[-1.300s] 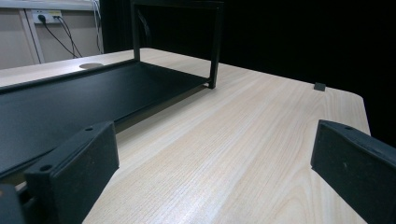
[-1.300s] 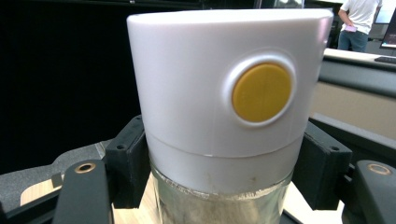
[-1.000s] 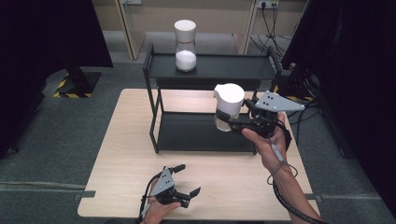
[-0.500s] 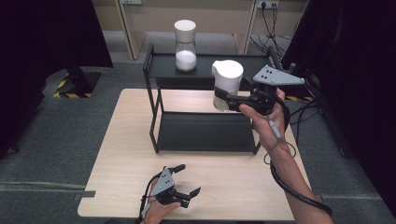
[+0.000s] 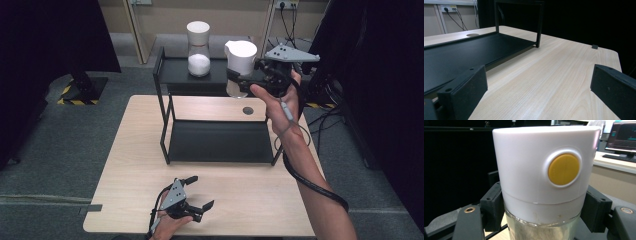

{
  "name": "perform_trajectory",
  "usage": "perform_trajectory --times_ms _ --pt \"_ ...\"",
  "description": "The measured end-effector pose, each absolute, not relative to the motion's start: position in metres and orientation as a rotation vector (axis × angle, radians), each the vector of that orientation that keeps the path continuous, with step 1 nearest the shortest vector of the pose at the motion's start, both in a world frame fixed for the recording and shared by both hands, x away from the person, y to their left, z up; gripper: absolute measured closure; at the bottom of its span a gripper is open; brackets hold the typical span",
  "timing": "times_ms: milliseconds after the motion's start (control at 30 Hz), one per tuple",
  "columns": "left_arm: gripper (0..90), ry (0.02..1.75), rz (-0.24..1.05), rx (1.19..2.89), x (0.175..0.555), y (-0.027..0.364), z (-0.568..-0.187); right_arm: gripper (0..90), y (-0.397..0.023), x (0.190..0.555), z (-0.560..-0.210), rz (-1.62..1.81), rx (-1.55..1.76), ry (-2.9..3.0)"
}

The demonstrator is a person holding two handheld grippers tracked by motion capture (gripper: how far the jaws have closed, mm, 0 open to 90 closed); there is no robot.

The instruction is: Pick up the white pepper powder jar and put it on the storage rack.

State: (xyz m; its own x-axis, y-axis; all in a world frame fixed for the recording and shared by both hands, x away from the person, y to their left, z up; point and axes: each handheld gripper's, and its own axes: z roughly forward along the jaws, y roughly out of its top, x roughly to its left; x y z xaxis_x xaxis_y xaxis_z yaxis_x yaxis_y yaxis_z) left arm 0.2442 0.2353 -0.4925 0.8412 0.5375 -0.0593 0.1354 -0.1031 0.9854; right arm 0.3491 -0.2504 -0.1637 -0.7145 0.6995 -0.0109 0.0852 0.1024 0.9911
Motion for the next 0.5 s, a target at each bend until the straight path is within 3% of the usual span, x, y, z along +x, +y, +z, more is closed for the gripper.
perform_trajectory --times_ms 500 --pt "0.1 0.527 0.360 1.660 0.244 0.235 -0.493 30.8 -0.231 0.378 -0.153 1.578 0.868 1.836"
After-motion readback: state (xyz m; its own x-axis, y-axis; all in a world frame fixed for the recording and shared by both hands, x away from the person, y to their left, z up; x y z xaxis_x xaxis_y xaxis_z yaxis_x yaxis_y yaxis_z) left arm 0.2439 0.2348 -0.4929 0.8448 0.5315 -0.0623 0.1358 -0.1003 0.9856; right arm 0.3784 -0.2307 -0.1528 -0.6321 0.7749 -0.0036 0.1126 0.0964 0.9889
